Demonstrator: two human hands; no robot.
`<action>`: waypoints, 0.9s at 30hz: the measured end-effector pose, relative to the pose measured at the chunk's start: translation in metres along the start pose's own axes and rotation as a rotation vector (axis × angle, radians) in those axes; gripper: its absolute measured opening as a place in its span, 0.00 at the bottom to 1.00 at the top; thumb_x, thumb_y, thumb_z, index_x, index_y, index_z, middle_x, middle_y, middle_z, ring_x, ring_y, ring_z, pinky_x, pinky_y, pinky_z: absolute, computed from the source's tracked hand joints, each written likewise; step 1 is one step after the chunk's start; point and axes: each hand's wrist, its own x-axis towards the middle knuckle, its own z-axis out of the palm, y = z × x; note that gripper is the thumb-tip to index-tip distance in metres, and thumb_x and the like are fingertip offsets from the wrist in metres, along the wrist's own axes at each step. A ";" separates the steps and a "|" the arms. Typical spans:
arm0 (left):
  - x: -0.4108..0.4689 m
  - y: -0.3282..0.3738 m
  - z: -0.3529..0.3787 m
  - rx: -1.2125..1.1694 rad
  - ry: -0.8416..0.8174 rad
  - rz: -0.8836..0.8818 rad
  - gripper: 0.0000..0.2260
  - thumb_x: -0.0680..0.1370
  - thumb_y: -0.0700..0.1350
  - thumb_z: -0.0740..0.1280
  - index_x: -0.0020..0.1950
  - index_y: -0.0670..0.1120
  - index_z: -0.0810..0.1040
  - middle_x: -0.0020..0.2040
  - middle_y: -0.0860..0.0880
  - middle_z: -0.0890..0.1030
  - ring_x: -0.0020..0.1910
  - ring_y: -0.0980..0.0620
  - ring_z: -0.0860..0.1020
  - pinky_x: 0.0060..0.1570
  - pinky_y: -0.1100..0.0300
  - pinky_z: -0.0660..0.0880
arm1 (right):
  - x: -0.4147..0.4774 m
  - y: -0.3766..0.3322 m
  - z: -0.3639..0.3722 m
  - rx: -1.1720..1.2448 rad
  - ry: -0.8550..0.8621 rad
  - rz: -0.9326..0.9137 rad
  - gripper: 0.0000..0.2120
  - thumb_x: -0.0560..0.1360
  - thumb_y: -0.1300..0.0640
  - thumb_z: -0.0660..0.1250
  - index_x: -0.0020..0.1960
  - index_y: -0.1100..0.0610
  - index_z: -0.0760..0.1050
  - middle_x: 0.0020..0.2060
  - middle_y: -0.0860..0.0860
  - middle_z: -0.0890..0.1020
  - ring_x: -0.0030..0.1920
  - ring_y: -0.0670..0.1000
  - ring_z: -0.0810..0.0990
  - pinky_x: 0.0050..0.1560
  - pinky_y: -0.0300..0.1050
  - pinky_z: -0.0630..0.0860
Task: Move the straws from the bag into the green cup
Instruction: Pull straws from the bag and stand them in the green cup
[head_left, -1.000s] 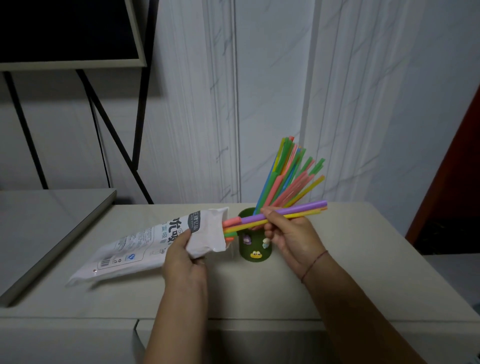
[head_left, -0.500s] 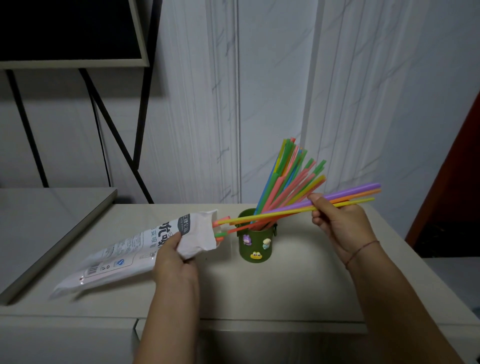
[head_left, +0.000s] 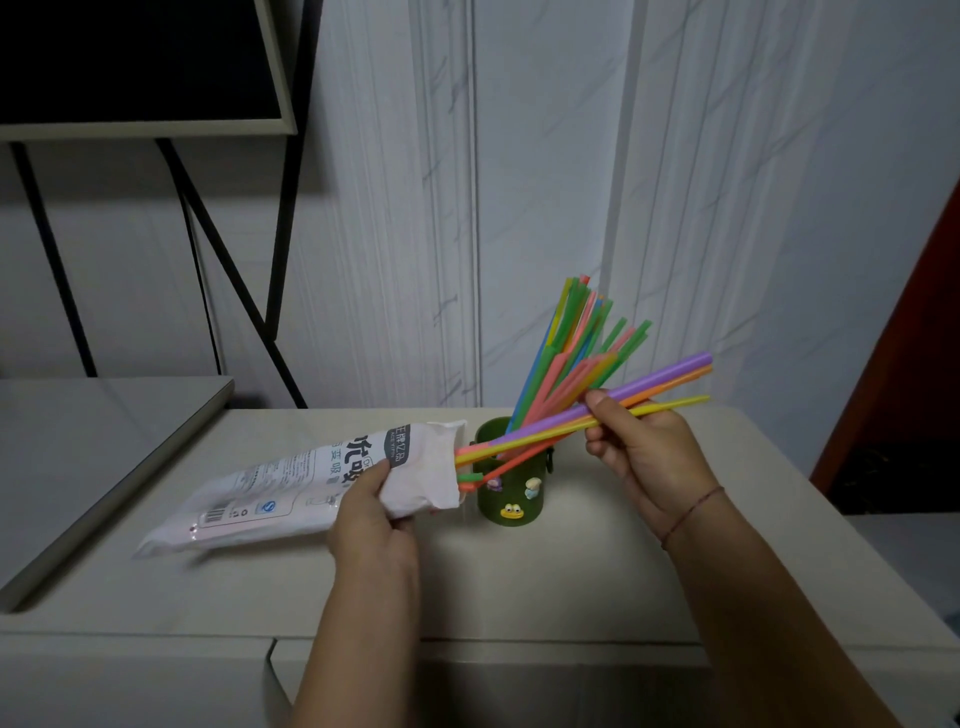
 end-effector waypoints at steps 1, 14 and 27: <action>-0.002 0.000 0.001 0.016 -0.017 -0.009 0.14 0.73 0.31 0.65 0.56 0.45 0.76 0.63 0.45 0.80 0.42 0.52 0.80 0.30 0.58 0.80 | -0.001 0.001 0.002 0.003 -0.004 0.002 0.05 0.74 0.64 0.66 0.41 0.64 0.77 0.23 0.49 0.76 0.24 0.44 0.74 0.28 0.34 0.75; -0.008 0.003 0.000 0.079 -0.103 -0.116 0.17 0.74 0.37 0.66 0.63 0.47 0.75 0.55 0.45 0.82 0.54 0.43 0.81 0.46 0.44 0.81 | -0.002 0.012 0.012 -0.025 0.033 -0.017 0.05 0.75 0.62 0.66 0.40 0.60 0.76 0.21 0.48 0.76 0.24 0.44 0.75 0.29 0.36 0.76; -0.008 0.001 0.003 0.052 -0.116 -0.079 0.17 0.75 0.34 0.65 0.63 0.45 0.75 0.57 0.46 0.81 0.49 0.47 0.81 0.31 0.49 0.80 | -0.013 0.032 0.032 -0.045 -0.073 0.108 0.03 0.74 0.63 0.67 0.42 0.61 0.78 0.26 0.53 0.79 0.24 0.45 0.77 0.29 0.36 0.77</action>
